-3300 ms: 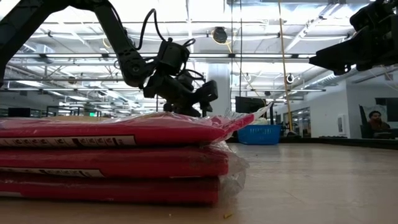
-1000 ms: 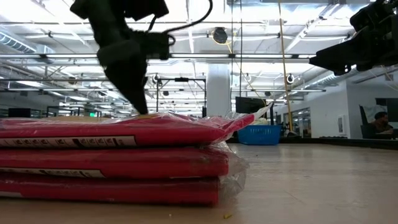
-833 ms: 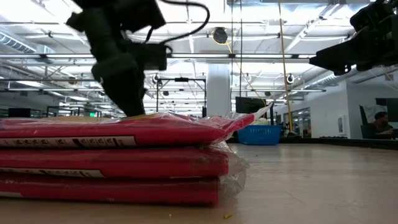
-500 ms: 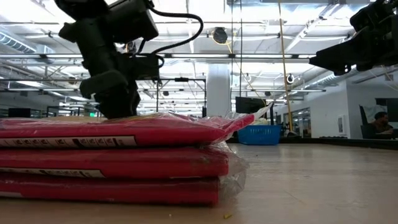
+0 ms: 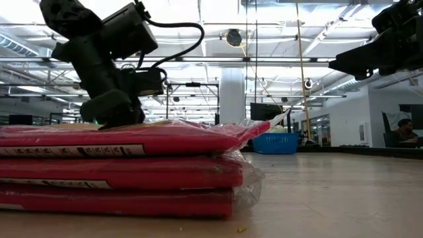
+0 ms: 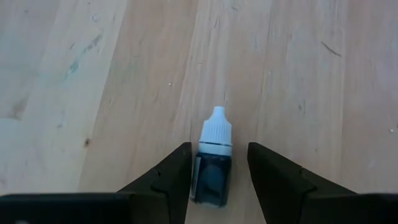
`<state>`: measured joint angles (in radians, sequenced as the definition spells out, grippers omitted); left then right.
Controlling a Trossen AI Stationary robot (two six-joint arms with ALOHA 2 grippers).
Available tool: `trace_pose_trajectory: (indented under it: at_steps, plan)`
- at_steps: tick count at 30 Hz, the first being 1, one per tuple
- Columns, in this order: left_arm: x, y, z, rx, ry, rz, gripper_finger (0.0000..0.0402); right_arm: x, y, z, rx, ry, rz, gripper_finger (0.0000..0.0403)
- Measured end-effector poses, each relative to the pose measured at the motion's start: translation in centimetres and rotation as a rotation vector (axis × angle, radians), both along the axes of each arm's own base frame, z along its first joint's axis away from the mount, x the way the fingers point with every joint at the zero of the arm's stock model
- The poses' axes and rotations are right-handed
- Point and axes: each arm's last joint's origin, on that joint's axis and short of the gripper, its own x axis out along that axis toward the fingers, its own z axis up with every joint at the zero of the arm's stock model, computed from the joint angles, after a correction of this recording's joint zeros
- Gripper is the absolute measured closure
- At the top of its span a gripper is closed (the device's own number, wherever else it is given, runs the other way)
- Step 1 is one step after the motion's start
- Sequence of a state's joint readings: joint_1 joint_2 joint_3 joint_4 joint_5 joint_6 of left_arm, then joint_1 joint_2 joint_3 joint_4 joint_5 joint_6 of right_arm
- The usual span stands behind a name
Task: Pick & Place Food Item
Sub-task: Put the dark blue food coloring bottle into the green bin
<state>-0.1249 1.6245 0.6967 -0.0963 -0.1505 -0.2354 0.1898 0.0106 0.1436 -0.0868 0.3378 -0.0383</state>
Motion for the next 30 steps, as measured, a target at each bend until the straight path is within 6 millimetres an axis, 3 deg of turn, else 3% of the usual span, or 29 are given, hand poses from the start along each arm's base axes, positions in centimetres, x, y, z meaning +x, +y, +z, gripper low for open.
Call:
trace_pose_trajectory:
  at_steps: [18,30]
  plan:
    - [-0.07,0.11,-0.05,0.011,-0.002,0.048,0.0245,0.0,0.0,0.0,0.0,0.0,0.0,0.0216]
    - [-0.07,0.15,-0.05,0.018,-0.002,0.05,0.0322,0.0,0.0,0.0,0.0,0.0,0.0,0.0216]
